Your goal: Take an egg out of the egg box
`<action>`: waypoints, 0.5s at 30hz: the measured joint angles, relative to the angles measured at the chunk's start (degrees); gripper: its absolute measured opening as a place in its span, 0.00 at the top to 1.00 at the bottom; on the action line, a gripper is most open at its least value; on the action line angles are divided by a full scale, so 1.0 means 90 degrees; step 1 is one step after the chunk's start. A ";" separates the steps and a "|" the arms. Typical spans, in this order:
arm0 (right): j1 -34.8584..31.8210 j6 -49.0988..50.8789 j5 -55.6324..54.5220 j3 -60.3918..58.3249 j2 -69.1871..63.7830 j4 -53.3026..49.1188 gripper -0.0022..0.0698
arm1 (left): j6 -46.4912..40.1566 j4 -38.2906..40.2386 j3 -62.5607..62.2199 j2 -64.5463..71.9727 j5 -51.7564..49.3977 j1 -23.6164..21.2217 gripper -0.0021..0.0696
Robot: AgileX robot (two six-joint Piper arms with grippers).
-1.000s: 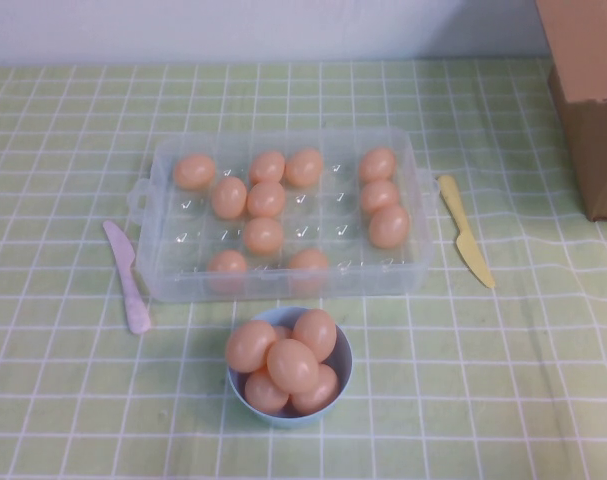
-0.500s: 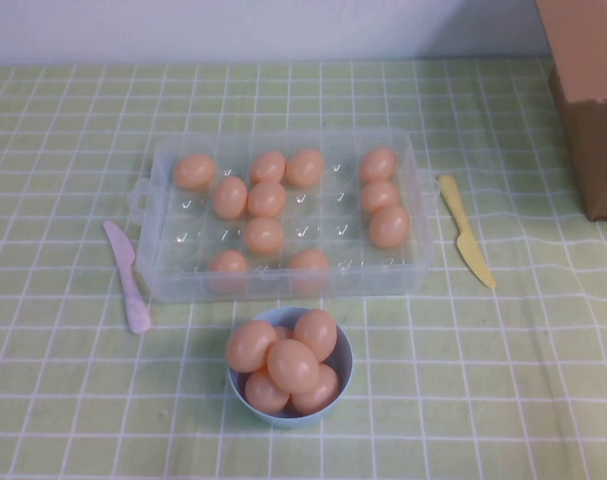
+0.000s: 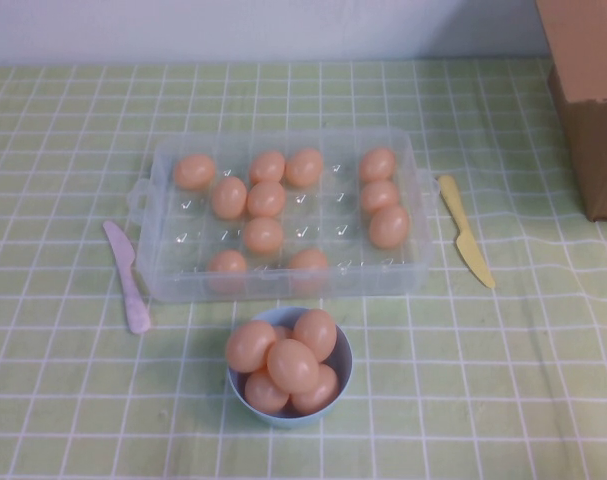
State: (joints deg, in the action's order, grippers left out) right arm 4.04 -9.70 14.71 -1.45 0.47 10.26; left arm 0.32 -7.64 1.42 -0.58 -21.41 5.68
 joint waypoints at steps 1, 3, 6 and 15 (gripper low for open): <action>0.0000 -0.0016 0.0160 0.0000 0.0000 0.0010 0.99 | 0.0000 0.0000 0.0000 0.0000 0.0000 0.0000 0.98; 0.0000 -0.0030 0.0450 0.0000 0.0000 0.0010 0.99 | 0.0000 0.0000 0.0000 0.0000 0.0000 0.0000 0.98; 0.0000 -0.0042 0.0635 0.0000 0.0000 -0.0002 0.99 | 0.0000 0.0000 0.0000 0.0000 0.0000 0.0000 0.98; 0.0000 -0.0042 0.0675 0.0000 0.0000 0.0080 0.99 | 0.0000 0.0000 0.0000 0.0000 0.0000 0.0000 0.98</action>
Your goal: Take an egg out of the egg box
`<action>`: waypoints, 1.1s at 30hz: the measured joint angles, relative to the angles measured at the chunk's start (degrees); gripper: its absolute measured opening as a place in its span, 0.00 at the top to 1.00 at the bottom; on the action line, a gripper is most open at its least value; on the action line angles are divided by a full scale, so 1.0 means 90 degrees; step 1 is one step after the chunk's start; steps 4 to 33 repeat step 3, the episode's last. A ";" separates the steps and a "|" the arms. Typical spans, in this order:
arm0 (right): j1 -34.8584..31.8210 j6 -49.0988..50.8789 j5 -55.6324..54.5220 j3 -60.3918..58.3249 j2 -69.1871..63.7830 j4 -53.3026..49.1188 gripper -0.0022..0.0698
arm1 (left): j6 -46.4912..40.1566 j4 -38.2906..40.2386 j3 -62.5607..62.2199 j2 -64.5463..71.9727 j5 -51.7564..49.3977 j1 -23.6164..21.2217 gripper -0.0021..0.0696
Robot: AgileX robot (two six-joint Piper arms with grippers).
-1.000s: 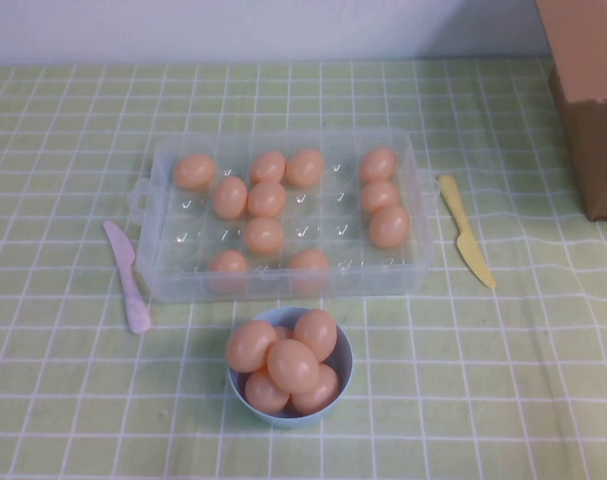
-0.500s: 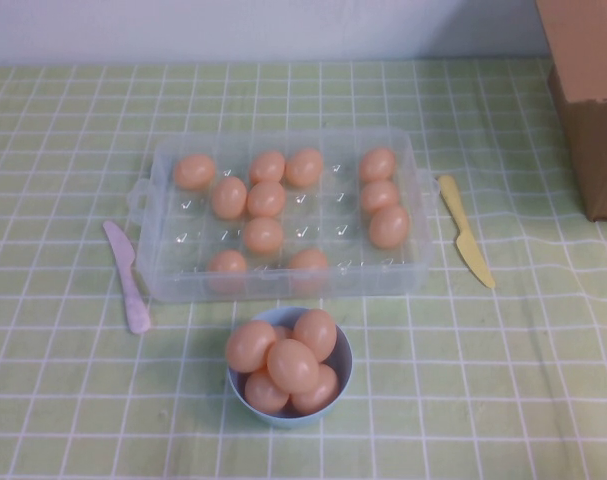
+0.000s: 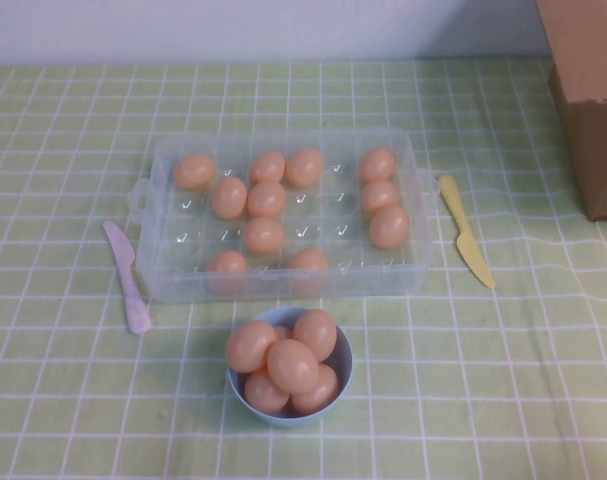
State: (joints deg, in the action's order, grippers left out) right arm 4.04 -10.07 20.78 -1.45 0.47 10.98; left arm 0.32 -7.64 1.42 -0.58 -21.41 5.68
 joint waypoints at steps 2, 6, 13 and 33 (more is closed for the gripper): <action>0.0000 0.0000 0.0000 0.0000 0.0000 0.0000 0.99 | 0.0000 0.0000 0.0000 0.0000 0.0000 0.0000 0.98; 0.0000 0.0000 0.0000 0.0000 0.0000 0.0000 0.99 | 0.0000 0.0000 0.0000 0.0000 0.0000 0.0000 0.98; 0.0000 0.0000 0.0000 0.0000 0.0000 0.0000 0.99 | 0.0000 0.0000 0.0000 0.0000 0.0000 0.0000 0.98; 0.0000 0.0000 0.0000 0.0000 0.0000 0.0000 0.99 | 0.0000 0.0000 0.0000 0.0000 0.0000 0.0000 0.98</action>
